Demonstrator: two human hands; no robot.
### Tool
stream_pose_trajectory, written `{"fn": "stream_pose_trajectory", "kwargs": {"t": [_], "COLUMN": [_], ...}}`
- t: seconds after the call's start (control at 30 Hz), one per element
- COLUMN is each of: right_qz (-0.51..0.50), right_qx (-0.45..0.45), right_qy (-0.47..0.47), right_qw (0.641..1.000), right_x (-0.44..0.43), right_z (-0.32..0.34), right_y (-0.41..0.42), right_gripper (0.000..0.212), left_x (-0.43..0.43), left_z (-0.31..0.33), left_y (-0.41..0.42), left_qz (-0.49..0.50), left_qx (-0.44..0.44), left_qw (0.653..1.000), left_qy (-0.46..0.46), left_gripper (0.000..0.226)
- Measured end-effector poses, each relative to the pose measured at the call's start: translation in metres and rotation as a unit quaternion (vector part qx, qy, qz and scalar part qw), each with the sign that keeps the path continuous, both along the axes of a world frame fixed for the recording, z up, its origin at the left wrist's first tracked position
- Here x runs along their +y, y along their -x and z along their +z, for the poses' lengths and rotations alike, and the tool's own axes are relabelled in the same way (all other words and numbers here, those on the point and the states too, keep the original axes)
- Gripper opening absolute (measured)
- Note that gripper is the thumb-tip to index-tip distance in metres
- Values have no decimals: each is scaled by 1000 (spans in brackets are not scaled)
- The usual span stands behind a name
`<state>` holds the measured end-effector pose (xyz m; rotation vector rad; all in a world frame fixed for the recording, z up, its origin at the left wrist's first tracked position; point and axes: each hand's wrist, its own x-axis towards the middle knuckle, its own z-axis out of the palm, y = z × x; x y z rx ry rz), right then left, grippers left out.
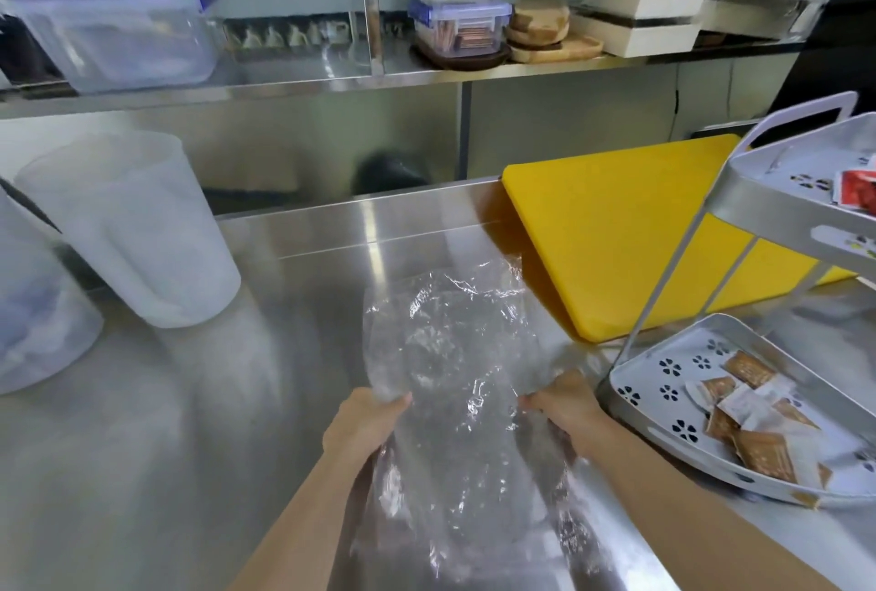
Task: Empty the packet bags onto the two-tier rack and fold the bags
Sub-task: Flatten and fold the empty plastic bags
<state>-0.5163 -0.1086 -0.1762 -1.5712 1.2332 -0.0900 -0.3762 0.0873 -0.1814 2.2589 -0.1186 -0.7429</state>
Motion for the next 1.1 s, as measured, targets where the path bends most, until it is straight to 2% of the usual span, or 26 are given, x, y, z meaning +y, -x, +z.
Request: {"fn": "stream_pose_trajectory", "kwargs": {"t": [0.03,0.1,0.23,0.3,0.37,0.43,0.5,0.57,0.67,0.73,0.8,1.1], "right_qz": [-1,1,13,7,1,-3,0,2,18,35,41,71], "right_qx": [-7,-42,-85,-127,-174,-214,-236,-239,-231,-224,-229,-273], "right_qy": [0,-15,-76,-123,-155,-155,-161,-168,-156,-145,-144,-168], "right_qw": [1000,999,993,984,973,964,958,956,960,963,962,945], "right_x": [0,0,-6,-11,-13,-15,-16,-19,-24,-26,-28,-34], "right_z": [-2,-3,-2,-1,3,7,14,15,14,15,14,18], "right_y": [1,5,19,26,30,33,36,39,42,42,41,44], "right_gripper": [16,17,30,18,9,3,5,18,33,27,6,18], "left_x": [-1,-2,3,7,11,17,24,31,42,45,47,52], "left_z": [5,10,31,36,33,33,31,27,27,27,29,33], "left_y": [5,9,13,11,4,0,-3,-8,-10,-11,-10,-5], "left_qz": [15,38,12,16,36,36,31,20,-34,-55,-56,-38], "left_qx": [14,38,-8,10,51,112,151,149,113,96,91,153], "left_qw": [999,990,971,954,940,936,939,949,963,966,962,943], "left_qy": [39,129,240,300,336,331,306,276,243,235,249,292], "left_gripper": [25,13,9,6,12,15,2,11,7,11,12,6]}}
